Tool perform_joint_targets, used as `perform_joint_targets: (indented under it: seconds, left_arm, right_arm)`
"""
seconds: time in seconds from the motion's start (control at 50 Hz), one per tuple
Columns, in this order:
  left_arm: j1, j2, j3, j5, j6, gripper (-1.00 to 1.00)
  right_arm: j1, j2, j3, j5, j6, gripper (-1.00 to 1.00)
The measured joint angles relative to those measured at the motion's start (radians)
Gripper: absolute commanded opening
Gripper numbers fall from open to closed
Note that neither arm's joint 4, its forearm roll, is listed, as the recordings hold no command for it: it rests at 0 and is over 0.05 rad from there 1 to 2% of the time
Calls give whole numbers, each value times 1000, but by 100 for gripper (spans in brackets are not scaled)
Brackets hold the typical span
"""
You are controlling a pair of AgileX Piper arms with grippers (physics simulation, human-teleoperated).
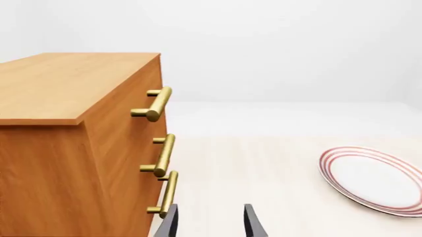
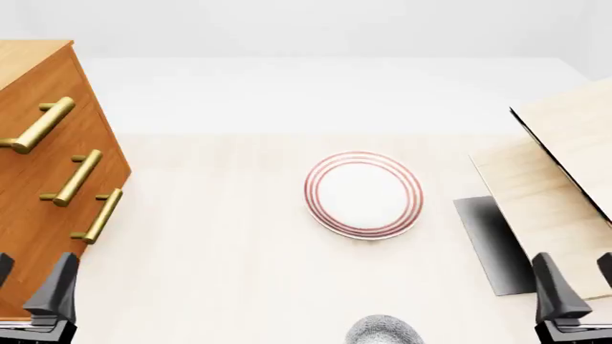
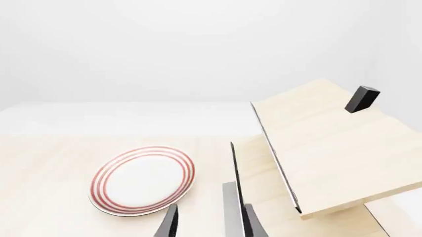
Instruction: Open the top drawer of the cabinet and put the bowl in it.
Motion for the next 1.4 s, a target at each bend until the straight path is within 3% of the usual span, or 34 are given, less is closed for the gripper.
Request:
perform_joint_targets:
  seconds: [0.38, 0.66, 0.92, 1.4]
  left_arm:
    - [5, 2, -6, 0, 9, 100]
    - [-2, 50, -39, -4, 95, 100]
    - [-21, 204, -90, -60, 257, 100]
    - [-6, 278, -247, 53, 642, 100]
  right_arm:
    - [0, 3, -3, 0, -1, 100]
    - [0, 3, -3, 1, -1, 100]
    - [0, 3, -3, 1, -1, 100]
    - [0, 3, -3, 1, -1, 100]
